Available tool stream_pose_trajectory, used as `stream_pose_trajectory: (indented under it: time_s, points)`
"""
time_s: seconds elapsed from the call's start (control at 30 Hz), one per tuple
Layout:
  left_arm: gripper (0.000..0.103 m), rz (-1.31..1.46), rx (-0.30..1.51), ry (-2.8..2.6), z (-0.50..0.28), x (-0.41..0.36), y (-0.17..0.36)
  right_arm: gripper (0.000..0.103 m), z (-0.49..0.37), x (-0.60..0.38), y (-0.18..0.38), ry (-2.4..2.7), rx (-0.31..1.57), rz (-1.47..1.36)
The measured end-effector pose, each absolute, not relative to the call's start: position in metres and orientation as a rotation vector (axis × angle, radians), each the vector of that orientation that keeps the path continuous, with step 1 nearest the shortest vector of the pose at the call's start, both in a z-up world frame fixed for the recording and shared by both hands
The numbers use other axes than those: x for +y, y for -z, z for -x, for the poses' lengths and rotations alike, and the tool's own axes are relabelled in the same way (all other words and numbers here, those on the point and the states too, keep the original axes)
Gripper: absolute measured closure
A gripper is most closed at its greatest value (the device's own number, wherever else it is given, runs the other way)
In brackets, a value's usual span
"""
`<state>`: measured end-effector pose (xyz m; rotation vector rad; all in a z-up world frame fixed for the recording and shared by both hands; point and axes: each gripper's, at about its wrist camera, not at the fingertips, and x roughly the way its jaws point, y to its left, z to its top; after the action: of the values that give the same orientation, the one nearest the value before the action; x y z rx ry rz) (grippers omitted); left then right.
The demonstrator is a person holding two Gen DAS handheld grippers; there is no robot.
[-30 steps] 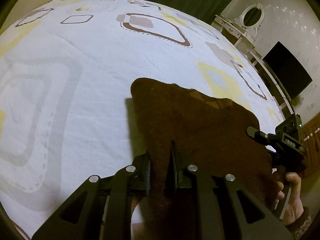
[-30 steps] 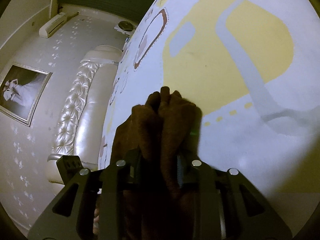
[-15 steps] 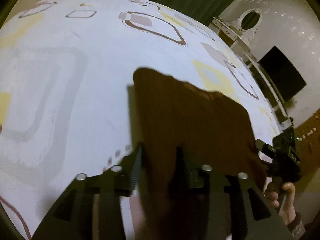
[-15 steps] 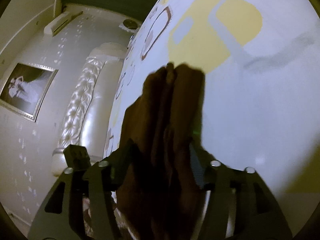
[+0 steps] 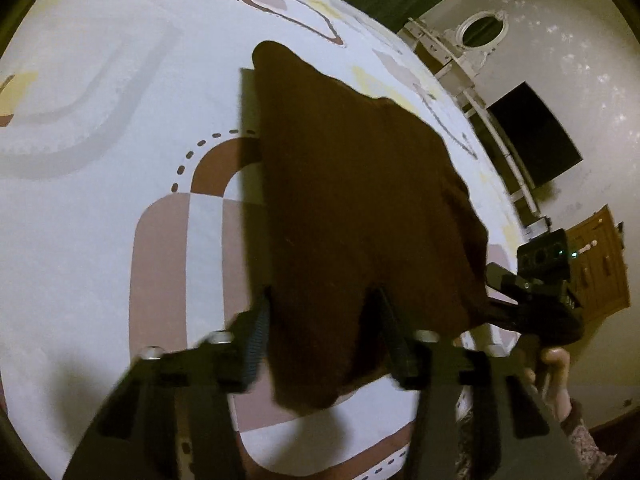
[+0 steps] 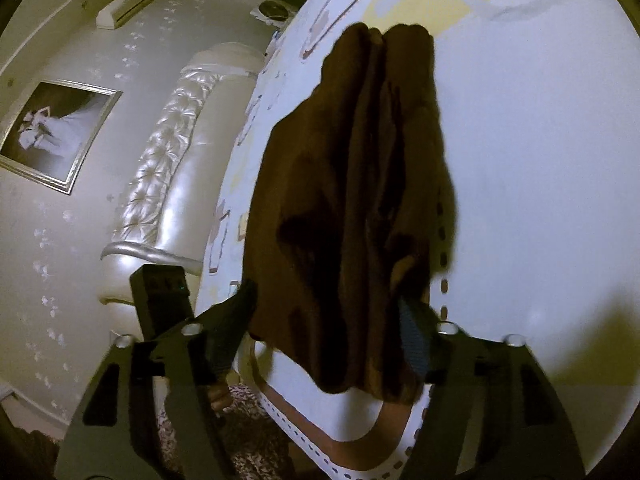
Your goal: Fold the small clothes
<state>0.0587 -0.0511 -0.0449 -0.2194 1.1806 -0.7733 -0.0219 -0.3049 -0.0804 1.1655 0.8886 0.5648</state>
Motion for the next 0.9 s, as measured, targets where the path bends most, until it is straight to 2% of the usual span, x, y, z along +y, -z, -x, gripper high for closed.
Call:
stream_pose_trajectory:
  time_s: [0.03,0.1,0.13,0.37,0.9]
  points:
    - [0.07,0.226,1.188,0.766,-0.059,-0.052,0.045,0.074,0.022,-0.303,0.083,-0.559,0.908,-1.172]
    - [0.081,0.238,1.192,0.758,-0.059,-0.052,0.043,0.085,0.023,-0.303,0.089,-0.547,0.928,-1.181]
    - [0.082,0.231,1.185,0.754,-0.057,-0.053,0.041,0.088,0.025,-0.304,0.09,-0.545,0.924,-1.191]
    - [0.085,0.187,1.148,0.713,-0.046,-0.057,0.026,0.09,0.037,-0.31,0.083,-0.557,0.873,-1.207]
    - [0.083,0.197,1.159,0.705,-0.047,-0.055,0.042,0.09,0.037,-0.308,0.105,-0.54,0.887,-1.259]
